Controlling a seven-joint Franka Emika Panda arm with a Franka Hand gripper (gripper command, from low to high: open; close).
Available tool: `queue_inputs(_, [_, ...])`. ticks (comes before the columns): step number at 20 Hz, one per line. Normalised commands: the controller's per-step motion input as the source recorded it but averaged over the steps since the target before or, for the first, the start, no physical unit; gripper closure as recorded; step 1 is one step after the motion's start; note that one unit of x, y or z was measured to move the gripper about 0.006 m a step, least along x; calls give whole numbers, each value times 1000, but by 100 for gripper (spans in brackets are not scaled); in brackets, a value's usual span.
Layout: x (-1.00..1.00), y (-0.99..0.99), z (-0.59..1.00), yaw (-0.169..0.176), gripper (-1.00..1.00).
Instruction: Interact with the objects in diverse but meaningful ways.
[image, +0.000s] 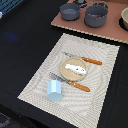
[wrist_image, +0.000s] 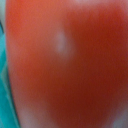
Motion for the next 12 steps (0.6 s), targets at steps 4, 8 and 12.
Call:
queue_inputs(4, [106, 443, -9, 50, 100])
queue_inputs(8, [253, 342, -80, 41, 100])
queue_inputs(12, [386, 256, -117, 33, 100])
